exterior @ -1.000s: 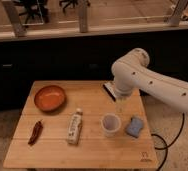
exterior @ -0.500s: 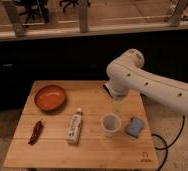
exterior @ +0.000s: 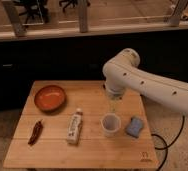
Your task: Move the arm in a circular motion
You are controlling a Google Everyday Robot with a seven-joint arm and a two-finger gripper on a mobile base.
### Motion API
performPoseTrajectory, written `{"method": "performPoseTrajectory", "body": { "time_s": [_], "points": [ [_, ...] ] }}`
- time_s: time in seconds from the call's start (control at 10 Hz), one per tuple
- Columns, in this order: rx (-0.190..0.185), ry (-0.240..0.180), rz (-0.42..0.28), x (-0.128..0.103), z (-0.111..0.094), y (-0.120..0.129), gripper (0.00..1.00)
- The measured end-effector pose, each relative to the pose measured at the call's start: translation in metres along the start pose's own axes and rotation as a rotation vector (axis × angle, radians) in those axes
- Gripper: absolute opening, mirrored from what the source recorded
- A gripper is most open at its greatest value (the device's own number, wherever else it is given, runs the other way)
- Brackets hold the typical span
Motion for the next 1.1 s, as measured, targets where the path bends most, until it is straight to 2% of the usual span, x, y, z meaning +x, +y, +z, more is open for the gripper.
{"method": "performPoseTrajectory", "body": {
  "time_s": [1.1],
  "points": [
    [-0.012, -0.014, -0.011, -0.0073, 0.0081, -0.0046, 0.80]
  ]
}}
